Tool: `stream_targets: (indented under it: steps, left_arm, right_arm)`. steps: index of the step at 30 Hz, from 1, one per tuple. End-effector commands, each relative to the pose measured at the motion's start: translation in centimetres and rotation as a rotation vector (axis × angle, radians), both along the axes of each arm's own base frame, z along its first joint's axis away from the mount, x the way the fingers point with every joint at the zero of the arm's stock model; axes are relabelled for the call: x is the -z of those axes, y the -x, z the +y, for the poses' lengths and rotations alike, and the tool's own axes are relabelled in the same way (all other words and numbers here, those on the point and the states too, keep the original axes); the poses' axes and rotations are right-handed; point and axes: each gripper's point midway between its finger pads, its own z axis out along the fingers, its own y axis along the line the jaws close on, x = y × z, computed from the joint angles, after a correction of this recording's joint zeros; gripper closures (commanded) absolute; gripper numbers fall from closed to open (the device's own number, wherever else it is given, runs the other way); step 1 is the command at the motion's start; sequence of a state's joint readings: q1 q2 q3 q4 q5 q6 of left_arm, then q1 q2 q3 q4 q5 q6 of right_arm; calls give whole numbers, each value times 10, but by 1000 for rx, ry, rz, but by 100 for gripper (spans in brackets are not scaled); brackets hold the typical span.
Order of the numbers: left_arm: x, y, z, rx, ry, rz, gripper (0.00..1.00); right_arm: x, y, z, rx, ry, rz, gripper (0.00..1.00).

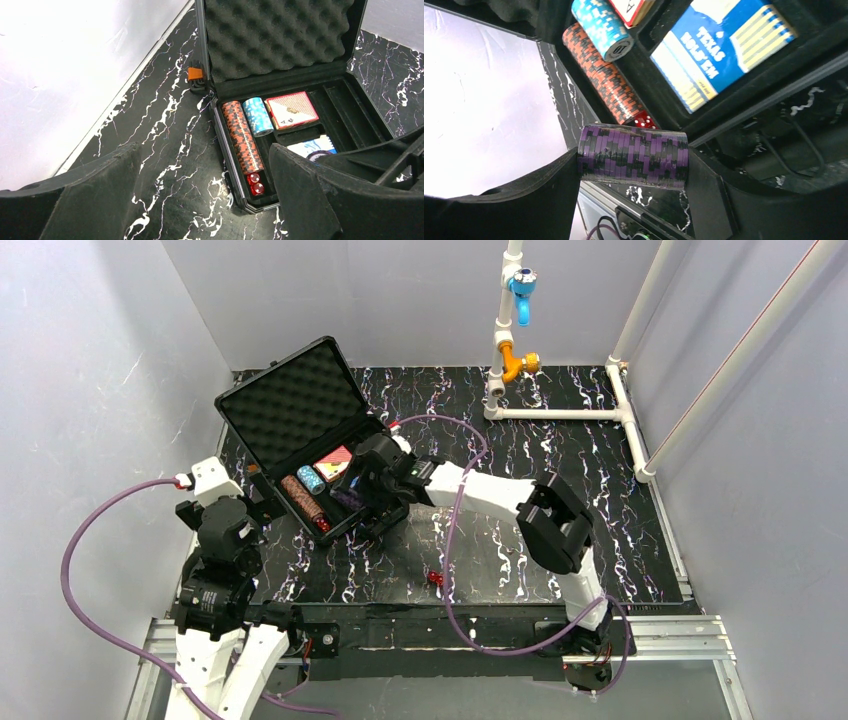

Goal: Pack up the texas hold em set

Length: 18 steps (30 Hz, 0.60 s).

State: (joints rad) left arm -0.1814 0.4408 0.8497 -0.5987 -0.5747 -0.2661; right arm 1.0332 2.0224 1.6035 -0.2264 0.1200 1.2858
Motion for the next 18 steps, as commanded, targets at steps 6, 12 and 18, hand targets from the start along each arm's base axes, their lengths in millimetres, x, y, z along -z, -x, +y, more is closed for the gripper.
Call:
stream_targets:
  steps: [6,12,18]
  left_arm:
    - [0,-1,7,-36,-24,2,3]
    - [0,0,7,-36,-30,4,3]
    - [0,1,8,-39,-34,4,3]
  right_arm:
    - [-47,-14,63,11,-204,-31,99]
    - [-23,-21,81,37,-216,13,99]
    - [-8,-24,86,84,-209,31,93]
